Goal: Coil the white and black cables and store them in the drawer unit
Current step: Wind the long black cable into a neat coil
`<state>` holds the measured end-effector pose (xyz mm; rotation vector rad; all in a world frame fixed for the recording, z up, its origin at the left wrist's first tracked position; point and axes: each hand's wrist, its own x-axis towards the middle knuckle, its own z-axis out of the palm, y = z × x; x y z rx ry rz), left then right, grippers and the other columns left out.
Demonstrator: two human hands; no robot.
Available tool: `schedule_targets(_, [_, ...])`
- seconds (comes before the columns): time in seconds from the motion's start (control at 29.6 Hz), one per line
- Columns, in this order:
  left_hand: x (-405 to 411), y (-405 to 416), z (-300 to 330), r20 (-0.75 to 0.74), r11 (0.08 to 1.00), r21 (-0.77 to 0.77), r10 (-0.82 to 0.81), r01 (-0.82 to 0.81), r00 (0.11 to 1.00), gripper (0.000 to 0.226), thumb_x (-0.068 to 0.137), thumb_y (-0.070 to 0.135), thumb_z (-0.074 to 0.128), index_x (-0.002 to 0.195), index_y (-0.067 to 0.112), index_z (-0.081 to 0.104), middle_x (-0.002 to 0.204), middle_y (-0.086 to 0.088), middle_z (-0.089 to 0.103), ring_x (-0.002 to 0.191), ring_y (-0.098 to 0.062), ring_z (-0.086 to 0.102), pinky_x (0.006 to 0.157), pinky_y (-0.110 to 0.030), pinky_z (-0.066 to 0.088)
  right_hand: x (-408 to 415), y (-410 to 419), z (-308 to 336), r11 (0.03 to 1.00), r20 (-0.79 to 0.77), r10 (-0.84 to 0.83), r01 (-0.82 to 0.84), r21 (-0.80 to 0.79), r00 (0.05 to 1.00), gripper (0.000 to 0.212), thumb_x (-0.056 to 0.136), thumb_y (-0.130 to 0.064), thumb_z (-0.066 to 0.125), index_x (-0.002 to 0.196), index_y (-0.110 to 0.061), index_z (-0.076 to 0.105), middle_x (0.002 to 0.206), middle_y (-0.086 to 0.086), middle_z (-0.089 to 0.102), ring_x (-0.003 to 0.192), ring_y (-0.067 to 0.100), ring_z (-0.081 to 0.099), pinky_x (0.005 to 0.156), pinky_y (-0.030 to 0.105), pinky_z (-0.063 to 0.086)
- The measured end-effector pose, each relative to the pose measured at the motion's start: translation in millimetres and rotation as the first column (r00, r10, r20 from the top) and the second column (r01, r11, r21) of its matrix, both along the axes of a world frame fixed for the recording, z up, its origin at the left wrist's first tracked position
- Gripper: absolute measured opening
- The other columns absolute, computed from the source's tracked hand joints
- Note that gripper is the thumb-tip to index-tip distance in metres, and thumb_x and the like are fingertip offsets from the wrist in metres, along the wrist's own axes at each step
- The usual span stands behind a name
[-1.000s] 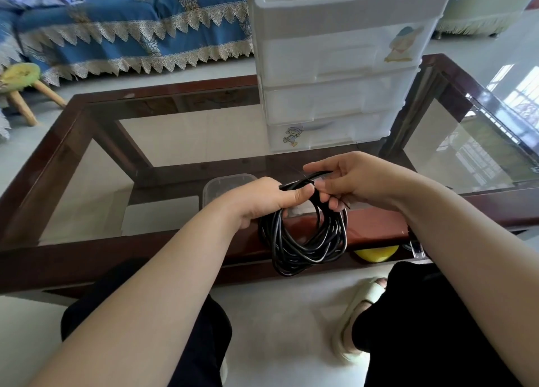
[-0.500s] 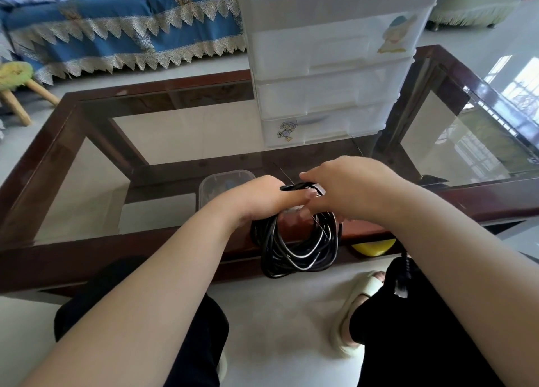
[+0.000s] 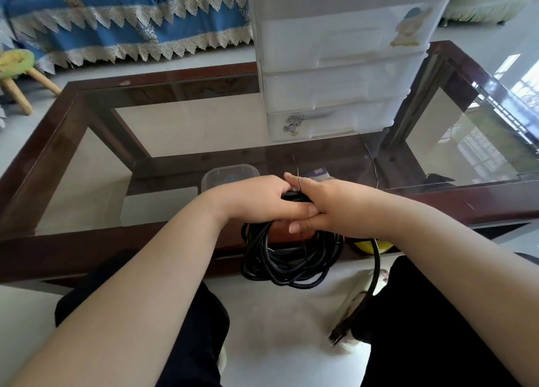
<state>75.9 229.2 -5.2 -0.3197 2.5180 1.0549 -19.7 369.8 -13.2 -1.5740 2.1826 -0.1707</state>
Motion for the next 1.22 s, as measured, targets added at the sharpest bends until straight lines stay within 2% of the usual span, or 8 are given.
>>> schedule_targets(0.17, [1,8,-1,-0.051,0.988,0.116,0.11,-0.104,0.993,0.038,0.08,0.06,0.061,0.08,0.022,0.066,0.055,0.012,0.058,0.054,-0.005,0.055,0.061,-0.022,0.046,-1,0,0,0.996,-0.194,-0.029,0.011,-0.092,0.981,0.055,0.094,-0.035,0.049,0.145,-0.027,0.03,0.091,0.0,0.061,0.074,0.015,0.051,0.064,0.03,0.043])
schedule_targets(0.37, [3,14,-5,-0.084,0.899,0.379,0.268,-0.218,0.96,0.028,0.079,0.042,0.071,0.101,0.027,0.064,0.077,0.002,0.074,0.065,-0.016,0.066,0.06,-0.027,0.052,-4,0,0,0.99,-0.257,-0.06,0.025,-0.137,0.965,0.06,0.096,-0.033,0.044,0.15,-0.026,0.019,0.11,0.006,0.063,0.099,0.025,0.059,0.068,0.027,0.034])
schedule_targets(0.47, [1,18,-7,-0.091,0.803,0.489,0.436,-0.341,0.896,0.052,0.063,0.043,0.077,0.103,0.011,0.065,0.081,-0.003,0.071,0.072,-0.014,0.065,0.071,-0.034,0.053,-4,-1,4,0.973,-0.213,-0.128,0.081,-0.215,0.969,0.068,0.092,-0.039,0.054,0.149,-0.023,0.019,0.087,-0.001,0.062,0.089,0.026,0.061,0.063,0.03,0.035])
schedule_targets(0.54, [1,20,-10,-0.104,0.766,0.509,0.508,-0.393,0.855,0.061,0.059,0.046,0.077,0.102,0.004,0.065,0.079,-0.006,0.066,0.073,-0.015,0.06,0.074,-0.033,0.05,-5,0,4,0.943,-0.163,-0.157,0.099,-0.316,0.974,0.067,0.086,-0.046,0.061,0.137,-0.015,0.032,0.067,-0.008,0.051,0.072,0.025,0.06,0.058,0.032,0.038])
schedule_targets(0.61, [1,23,-13,-0.104,0.735,0.528,0.553,-0.425,0.827,0.051,0.066,0.044,0.078,0.098,0.007,0.066,0.068,-0.003,0.062,0.063,-0.011,0.055,0.072,-0.029,0.046,-8,2,0,0.923,-0.13,-0.125,0.067,-0.38,0.984,0.063,0.082,-0.052,0.064,0.119,-0.007,0.038,0.064,-0.003,0.052,0.06,0.025,0.055,0.054,0.035,0.043])
schedule_targets(0.88, [2,31,-14,-0.267,0.742,0.487,0.629,-0.461,0.73,0.033,0.074,0.043,0.075,0.096,0.019,0.067,0.087,-0.007,0.073,0.082,-0.021,0.07,0.087,-0.044,0.056,-11,10,-5,0.856,-0.085,-0.036,-0.013,-0.517,0.996,0.05,0.086,-0.047,0.056,0.108,-0.005,0.04,0.073,-0.008,0.046,0.059,0.018,0.045,0.051,0.029,0.033])
schedule_targets(1.05, [5,34,-11,-0.384,0.819,0.375,0.564,-0.435,0.731,0.019,0.084,0.042,0.067,0.094,0.025,0.068,0.085,0.005,0.073,0.08,-0.01,0.069,0.081,-0.037,0.057,-6,12,-8,0.773,-0.123,-0.064,-0.029,-0.634,0.99,0.044,0.086,-0.047,0.045,0.102,-0.006,0.043,0.07,-0.013,0.04,0.051,0.022,0.048,0.037,0.022,0.023])
schedule_targets(1.22, [8,40,-6,-0.479,0.815,0.412,0.575,-0.408,0.664,0.018,0.088,0.032,0.065,0.1,0.019,0.069,0.085,0.008,0.072,0.076,0.002,0.067,0.069,-0.013,0.051,-9,13,-9,0.723,0.004,-0.137,0.103,-0.683,0.991,0.034,0.081,-0.047,0.059,0.097,-0.022,0.042,0.073,-0.006,0.06,0.058,0.016,0.054,0.045,0.028,0.036])
